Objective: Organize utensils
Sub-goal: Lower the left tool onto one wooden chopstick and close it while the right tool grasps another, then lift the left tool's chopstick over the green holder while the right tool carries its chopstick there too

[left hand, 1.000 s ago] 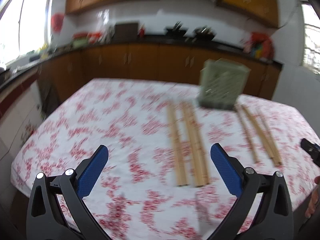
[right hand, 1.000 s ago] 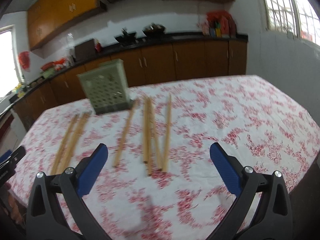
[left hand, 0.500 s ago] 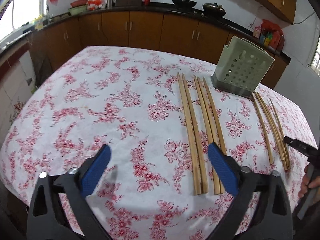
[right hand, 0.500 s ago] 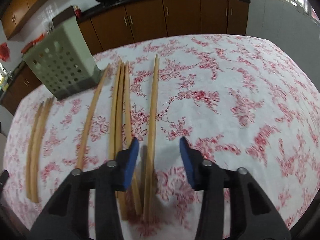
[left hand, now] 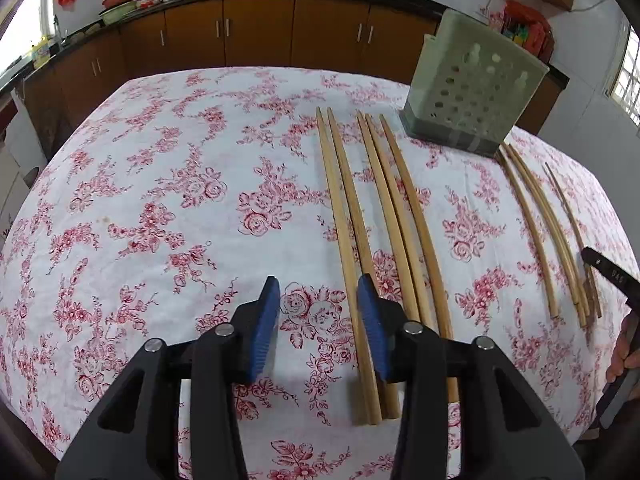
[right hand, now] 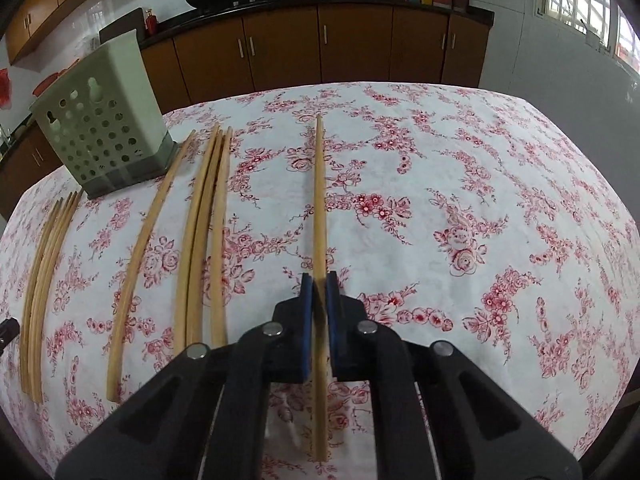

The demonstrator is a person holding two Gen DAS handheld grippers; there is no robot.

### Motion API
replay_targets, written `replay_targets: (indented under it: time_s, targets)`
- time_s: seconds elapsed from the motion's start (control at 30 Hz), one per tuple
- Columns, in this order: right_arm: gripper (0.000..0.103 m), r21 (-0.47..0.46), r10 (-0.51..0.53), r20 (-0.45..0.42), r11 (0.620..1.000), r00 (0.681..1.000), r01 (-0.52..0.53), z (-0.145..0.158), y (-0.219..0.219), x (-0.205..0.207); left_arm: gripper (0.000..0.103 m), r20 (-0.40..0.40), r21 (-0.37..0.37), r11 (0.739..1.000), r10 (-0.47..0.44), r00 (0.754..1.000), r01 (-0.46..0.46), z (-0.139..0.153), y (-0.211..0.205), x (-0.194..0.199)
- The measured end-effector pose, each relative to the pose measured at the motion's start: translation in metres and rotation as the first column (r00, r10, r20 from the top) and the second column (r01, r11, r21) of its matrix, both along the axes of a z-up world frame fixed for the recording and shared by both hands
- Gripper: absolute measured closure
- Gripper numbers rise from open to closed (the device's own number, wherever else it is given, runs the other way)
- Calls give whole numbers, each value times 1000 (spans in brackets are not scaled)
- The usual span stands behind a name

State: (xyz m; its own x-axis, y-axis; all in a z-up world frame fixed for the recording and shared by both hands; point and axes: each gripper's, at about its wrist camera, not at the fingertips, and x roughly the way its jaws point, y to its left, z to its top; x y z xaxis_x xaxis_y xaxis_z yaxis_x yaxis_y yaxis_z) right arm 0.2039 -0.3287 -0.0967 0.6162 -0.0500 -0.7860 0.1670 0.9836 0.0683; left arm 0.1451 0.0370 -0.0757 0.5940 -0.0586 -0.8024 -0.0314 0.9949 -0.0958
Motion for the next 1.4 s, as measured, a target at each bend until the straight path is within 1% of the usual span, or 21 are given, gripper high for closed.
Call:
replay_targets:
  time_s: [0.1, 0.17, 0.23, 0.3, 0.33, 0.37, 0.4, 0.47, 0.53, 0.6, 0.7, 0.8, 0.9, 0.97, 1.2, 1.3, 1.33, 1.37, 1.4]
  targets:
    - [95, 7, 1, -4, 1000, 1000, -1, 0, -1, 0, 62, -3, 21, 1000, -7, 1000, 7, 0, -3, 2]
    - [94, 13, 1, -6, 1000, 1000, -1, 1, -1, 0, 65, -5, 19, 1000, -6, 1000, 6, 0, -3, 3]
    - [94, 15, 1, -6, 1000, 1000, -1, 1, -2, -2, 70, -11, 24, 1000, -7, 1000, 7, -1, -5, 3]
    - [93, 6, 6, -4, 1000, 1000, -6, 1, 0, -3, 82, -9, 57, 998, -2, 1000, 3, -1, -8, 5]
    - [93, -5, 13, -4, 1000, 1000, -13, 1, 1, -2, 86, -7, 81, 997, 2, 1000, -2, -2, -9, 7]
    - [93, -13, 18, -3, 1000, 1000, -18, 1, 2, -2, 93, -5, 91, 996, 9, 1000, -8, -3, -9, 11]
    - [94, -21, 24, -3, 1000, 1000, -24, 1, 3, -1, 94, -4, 94, 995, 15, 1000, -14, -3, -7, 14]
    - [95, -18, 25, -1, 1000, 1000, -25, 1, 1, 3, 95, -1, 95, 995, 38, 999, -38, -3, 3, 23]
    - [95, -19, 1, 8, 1000, 1000, -1, 1, -6, 9, 95, 6, 98, 992, 74, 997, -74, -4, 14, 39]
    - [95, -25, -19, 15, 1000, 1000, 20, 0, -13, 13, 95, 17, 82, 992, 94, 995, -95, -4, 26, 52]
    - [95, -16, -20, 12, 1000, 1000, 20, 0, -18, 14, 94, 19, 54, 996, 75, 997, -76, -5, 34, 60]
    - [93, -26, -9, 12, 1000, 1000, 9, -1, -16, 10, 93, 26, 29, 999, 39, 999, -40, -6, 37, 55]
    - [93, -21, -4, 12, 1000, 1000, 4, 0, -15, 7, 87, 36, 26, 1000, 9, 999, -10, -6, 37, 42]
    - [93, -17, -3, 12, 1000, 1000, 3, 0, -14, 6, 85, 39, 26, 1000, 1, 999, -2, -6, 37, 37]
    - [93, -14, 12, 20, 1000, 1000, -12, 0, -10, -9, 85, 49, 51, 999, -2, 999, -1, -8, 31, 22]
    - [94, 22, 10, 27, 1000, 1000, -11, -1, -13, -14, 87, 50, 43, 999, 12, 999, -14, -8, 32, 19]
    - [95, 34, 10, 29, 999, 1000, -11, -1, -15, -15, 89, 49, 44, 999, 24, 998, -26, -8, 34, 17]
    - [95, 40, 10, 30, 999, 999, -12, 0, -16, -16, 94, 49, 47, 998, 30, 998, -32, -8, 35, 16]
    - [95, 47, 10, 32, 999, 999, -11, 1, -17, -18, 95, 45, 44, 998, 32, 998, -34, -8, 37, 15]
